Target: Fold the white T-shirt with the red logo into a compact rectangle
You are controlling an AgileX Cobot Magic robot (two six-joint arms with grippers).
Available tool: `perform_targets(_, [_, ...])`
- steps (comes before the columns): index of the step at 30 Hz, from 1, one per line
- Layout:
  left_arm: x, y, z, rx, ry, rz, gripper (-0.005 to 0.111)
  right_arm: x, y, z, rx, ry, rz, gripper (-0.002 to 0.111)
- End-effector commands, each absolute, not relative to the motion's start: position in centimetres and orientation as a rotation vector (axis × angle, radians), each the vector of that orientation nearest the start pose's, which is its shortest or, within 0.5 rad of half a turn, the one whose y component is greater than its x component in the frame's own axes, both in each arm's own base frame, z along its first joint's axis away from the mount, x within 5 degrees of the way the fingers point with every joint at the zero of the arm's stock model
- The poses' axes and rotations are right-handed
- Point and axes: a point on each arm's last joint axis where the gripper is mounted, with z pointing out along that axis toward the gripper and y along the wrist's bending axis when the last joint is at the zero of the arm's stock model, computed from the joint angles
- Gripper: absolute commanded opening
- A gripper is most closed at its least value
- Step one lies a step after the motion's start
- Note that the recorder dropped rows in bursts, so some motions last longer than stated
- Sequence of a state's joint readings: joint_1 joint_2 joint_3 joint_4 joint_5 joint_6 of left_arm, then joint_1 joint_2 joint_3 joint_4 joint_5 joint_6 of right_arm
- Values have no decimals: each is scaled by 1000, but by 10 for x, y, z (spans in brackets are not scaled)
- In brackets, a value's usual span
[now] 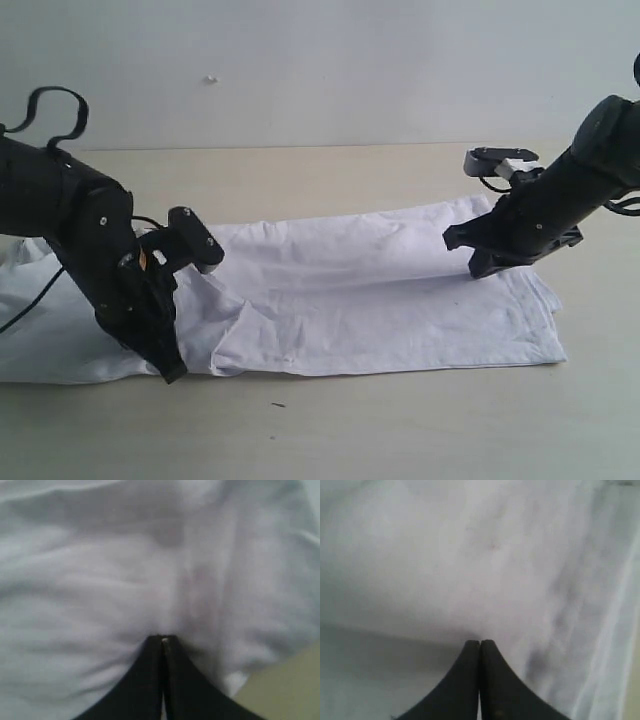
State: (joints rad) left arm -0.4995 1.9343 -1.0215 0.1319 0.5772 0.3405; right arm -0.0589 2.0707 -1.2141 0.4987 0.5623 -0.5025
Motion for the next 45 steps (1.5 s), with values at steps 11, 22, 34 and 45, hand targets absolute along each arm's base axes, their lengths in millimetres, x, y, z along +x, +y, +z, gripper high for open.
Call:
perform_targets(11, [309,-133,108,1334,2701,182,0,372,-19,90,-17,2896,11,0])
perform_targets(22, [303,-121,108,1367,2811,157,0,349,-17,101,17,2953,38,0])
perform_targets(34, [303,-124,162,1288,2624,108,0,355,-14,130,66,2817,93,0])
perform_targets(45, [333,-11,203,213,2598,78,28,357,-13,130,71,2793,101,0])
